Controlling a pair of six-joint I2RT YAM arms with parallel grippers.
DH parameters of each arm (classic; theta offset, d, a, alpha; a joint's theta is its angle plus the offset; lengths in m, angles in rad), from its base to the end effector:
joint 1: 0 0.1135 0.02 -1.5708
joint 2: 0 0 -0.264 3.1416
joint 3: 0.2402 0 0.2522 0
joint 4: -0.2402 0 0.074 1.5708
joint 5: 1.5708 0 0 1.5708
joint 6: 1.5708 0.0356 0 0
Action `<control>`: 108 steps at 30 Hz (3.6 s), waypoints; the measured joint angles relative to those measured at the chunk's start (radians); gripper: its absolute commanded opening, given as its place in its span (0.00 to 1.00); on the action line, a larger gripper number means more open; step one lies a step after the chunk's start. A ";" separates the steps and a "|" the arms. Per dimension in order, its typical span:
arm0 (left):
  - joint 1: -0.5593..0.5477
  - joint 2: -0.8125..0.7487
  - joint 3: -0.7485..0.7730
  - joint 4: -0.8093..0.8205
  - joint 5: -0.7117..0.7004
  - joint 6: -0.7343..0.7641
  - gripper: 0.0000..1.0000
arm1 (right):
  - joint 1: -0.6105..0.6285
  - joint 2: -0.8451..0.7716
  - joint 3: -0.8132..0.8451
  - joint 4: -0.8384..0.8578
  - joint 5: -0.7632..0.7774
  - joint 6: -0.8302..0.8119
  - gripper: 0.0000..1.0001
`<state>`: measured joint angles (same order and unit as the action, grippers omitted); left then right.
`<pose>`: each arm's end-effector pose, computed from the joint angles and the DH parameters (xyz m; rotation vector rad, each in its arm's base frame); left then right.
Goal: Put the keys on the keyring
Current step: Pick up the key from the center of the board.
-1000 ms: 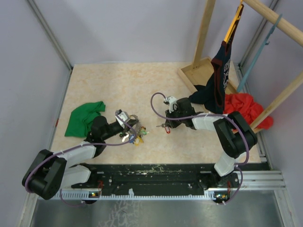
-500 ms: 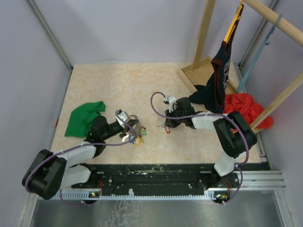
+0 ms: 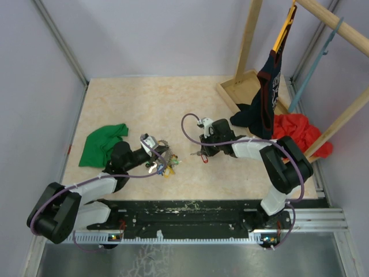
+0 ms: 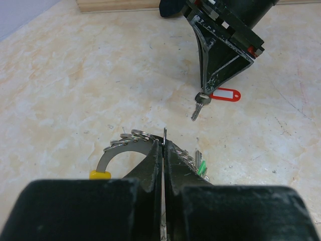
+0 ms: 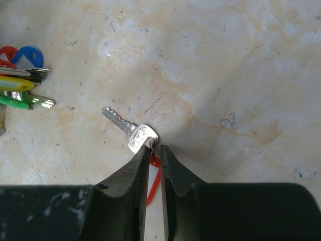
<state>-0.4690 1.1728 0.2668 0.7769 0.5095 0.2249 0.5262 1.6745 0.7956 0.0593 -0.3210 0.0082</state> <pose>0.1886 -0.1150 0.1876 0.9315 1.4473 -0.6131 0.2740 0.1721 0.1470 -0.7709 2.3050 0.6313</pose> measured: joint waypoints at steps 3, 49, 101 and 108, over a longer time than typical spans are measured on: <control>0.000 0.000 0.000 0.000 0.000 0.000 0.00 | 0.014 -0.010 0.004 -0.027 0.025 -0.002 0.16; 0.000 0.000 0.000 0.000 0.000 -0.005 0.00 | 0.083 -0.059 0.012 -0.145 0.169 -0.024 0.24; 0.000 0.000 0.000 0.000 0.000 -0.008 0.00 | 0.116 -0.056 0.039 -0.190 0.234 0.010 0.11; 0.000 0.000 0.000 0.000 0.000 -0.008 0.00 | 0.120 -0.056 0.039 -0.197 0.237 0.010 0.12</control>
<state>-0.4690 1.1725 0.2668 0.7773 0.5095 0.2165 0.6460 1.6184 0.8341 -0.1375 -0.0837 0.0181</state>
